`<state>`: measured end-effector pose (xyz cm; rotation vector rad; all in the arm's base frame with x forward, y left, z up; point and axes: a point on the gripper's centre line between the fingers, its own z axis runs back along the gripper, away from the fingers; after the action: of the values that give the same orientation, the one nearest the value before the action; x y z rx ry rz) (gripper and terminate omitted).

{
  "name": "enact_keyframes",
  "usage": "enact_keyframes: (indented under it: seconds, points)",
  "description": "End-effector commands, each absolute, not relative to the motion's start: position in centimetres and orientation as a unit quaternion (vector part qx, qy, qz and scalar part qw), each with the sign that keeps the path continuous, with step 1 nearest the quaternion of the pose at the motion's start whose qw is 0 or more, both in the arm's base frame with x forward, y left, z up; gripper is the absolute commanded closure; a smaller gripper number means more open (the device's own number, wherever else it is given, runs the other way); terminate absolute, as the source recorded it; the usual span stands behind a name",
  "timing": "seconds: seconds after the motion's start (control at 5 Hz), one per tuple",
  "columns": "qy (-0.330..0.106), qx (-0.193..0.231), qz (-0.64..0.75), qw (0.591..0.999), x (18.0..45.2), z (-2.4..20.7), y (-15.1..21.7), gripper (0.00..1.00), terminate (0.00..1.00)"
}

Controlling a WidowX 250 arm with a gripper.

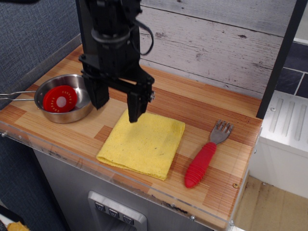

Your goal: Pick the yellow towel and pace it on the side of the wall

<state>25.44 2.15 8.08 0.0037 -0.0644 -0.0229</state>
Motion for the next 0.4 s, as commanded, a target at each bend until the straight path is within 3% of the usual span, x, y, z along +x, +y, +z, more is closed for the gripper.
enact_keyframes:
  seconds: [0.0, 0.2]
  points:
    - [-0.051, 0.009, -0.012, 0.999, 26.2, 5.8, 1.9, 0.0, 0.0]
    - [-0.04, 0.006, -0.019, 0.999, 26.3, 4.8, 1.6, 0.0, 0.0]
